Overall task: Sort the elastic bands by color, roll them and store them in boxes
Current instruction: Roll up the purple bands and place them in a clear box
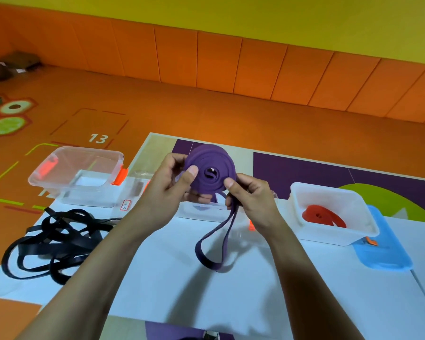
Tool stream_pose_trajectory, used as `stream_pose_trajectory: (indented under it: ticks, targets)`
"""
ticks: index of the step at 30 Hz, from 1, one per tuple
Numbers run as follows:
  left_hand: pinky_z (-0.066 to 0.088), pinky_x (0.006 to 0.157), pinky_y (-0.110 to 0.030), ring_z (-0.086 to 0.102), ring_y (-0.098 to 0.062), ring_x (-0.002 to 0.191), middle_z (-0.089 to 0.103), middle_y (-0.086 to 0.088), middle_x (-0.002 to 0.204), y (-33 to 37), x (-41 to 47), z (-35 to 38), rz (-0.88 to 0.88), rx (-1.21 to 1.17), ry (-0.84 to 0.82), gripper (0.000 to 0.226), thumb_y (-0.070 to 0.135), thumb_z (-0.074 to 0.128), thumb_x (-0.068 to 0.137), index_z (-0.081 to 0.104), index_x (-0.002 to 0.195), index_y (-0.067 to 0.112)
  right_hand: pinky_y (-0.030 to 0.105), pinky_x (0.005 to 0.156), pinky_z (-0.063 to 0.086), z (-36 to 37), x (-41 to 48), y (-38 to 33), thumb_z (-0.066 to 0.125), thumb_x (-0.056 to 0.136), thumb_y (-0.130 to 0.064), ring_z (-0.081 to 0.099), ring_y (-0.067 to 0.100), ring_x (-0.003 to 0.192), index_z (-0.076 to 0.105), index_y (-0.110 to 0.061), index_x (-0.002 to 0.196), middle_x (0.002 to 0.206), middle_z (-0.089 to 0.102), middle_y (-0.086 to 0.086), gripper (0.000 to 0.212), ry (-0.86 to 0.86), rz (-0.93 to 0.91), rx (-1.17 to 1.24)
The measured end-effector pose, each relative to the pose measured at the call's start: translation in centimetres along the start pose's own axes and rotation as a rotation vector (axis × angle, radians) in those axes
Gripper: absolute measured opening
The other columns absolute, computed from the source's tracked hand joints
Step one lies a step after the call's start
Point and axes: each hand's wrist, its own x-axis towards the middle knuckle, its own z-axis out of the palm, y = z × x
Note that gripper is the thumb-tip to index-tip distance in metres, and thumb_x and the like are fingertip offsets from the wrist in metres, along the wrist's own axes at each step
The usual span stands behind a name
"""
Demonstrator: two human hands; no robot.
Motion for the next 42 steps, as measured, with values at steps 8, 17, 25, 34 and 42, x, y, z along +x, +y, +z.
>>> stream_pose_trajectory:
  ticks: [8,17,25,34,42]
  targets:
    - [0.061,0.059,-0.047,0.073,-0.039,0.074,0.068,-0.017,0.101,-0.2,0.0,-1.4,-0.197,0.039,-0.03,0.012,0.023,0.054,0.104,0.055,0.101,0.012,0.021,0.055,0.04,-0.5,0.4,-1.2,0.065,0.1,-0.022,0.042,0.014,0.053,0.076,-0.014,0.108,0.056,0.053,-0.002,0.017,-0.072,-0.016,-0.103]
    - [0.064,0.066,-0.046,0.072,-0.026,0.082,0.067,-0.009,0.102,1.8,1.8,-4.0,-0.024,0.421,-0.267,0.021,0.034,0.068,0.093,0.065,0.108,0.02,0.015,0.055,0.039,-0.6,1.1,-3.4,0.075,0.093,-0.019,0.049,0.003,0.054,0.077,-0.011,0.101,0.065,0.063,-0.016,0.012,-0.173,-0.053,-0.221]
    - [0.062,0.083,-0.049,0.071,-0.034,0.106,0.062,-0.02,0.124,-0.9,0.9,-1.0,-0.027,-0.036,-0.042,0.028,0.021,0.054,0.099,0.052,0.119,0.001,0.025,0.057,0.047,-0.5,0.3,-1.4,0.066,0.097,-0.021,0.049,0.012,0.057,0.073,-0.025,0.088,0.059,0.055,-0.01,0.012,-0.031,-0.069,-0.057]
    - [0.064,0.07,-0.047,0.075,-0.042,0.077,0.066,-0.019,0.118,-1.1,0.6,-1.2,-0.276,0.014,-0.039,0.017,0.024,0.054,0.104,0.059,0.114,0.011,0.027,0.053,0.042,-0.3,1.0,-0.9,0.063,0.101,-0.026,0.043,0.016,0.053,0.072,-0.016,0.109,0.056,0.048,-0.002,0.016,-0.048,0.006,-0.143]
    - [0.059,0.053,-0.045,0.069,-0.029,0.053,0.071,0.002,0.096,2.1,2.1,-4.8,-0.064,0.551,-0.288,0.017,0.036,0.07,0.093,0.066,0.107,0.028,0.015,0.05,0.035,0.7,1.7,-3.1,0.076,0.092,-0.02,0.044,0.003,0.05,0.076,-0.008,0.096,0.059,0.059,-0.012,0.012,-0.254,-0.007,-0.251]
